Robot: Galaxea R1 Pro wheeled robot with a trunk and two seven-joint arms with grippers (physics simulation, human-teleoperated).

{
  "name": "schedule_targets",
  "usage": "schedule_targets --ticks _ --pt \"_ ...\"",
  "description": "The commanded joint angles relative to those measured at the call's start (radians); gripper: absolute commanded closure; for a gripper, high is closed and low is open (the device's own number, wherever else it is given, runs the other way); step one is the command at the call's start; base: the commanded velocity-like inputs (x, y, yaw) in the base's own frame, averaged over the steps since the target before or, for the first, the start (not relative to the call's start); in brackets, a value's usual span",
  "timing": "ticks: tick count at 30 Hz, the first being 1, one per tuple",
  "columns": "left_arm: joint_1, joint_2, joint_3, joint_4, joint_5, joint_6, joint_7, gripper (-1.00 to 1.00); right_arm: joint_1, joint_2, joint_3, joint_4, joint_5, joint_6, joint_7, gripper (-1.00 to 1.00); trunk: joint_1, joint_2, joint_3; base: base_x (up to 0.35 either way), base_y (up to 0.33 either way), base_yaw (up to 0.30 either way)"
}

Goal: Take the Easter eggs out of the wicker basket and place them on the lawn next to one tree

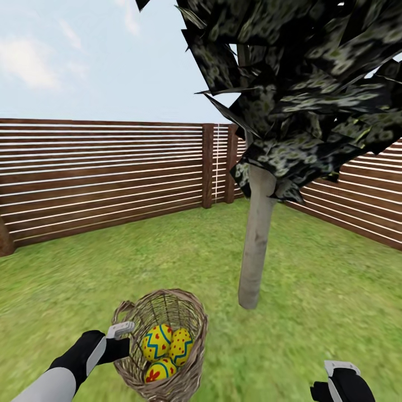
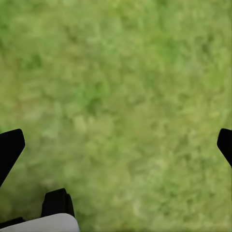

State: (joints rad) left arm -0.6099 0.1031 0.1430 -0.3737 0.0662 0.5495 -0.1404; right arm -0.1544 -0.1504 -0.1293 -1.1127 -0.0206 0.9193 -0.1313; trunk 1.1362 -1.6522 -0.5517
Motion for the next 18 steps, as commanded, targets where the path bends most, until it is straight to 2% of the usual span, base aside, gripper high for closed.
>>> schedule_targets --ticks 1,18 --pt "-0.001 0.000 0.006 -0.002 0.012 0.007 -0.001 1.00 -0.001 0.000 0.000 -0.001 -0.002 0.004 -0.004 -1.00 0.004 -0.008 -0.004 0.000 0.000 0.000" --pt "-0.001 -0.002 0.006 -0.001 0.012 0.007 -0.001 1.00 -0.001 0.000 0.001 -0.001 -0.002 0.004 -0.004 -1.00 0.069 -0.127 -0.058 0.000 0.000 0.000"
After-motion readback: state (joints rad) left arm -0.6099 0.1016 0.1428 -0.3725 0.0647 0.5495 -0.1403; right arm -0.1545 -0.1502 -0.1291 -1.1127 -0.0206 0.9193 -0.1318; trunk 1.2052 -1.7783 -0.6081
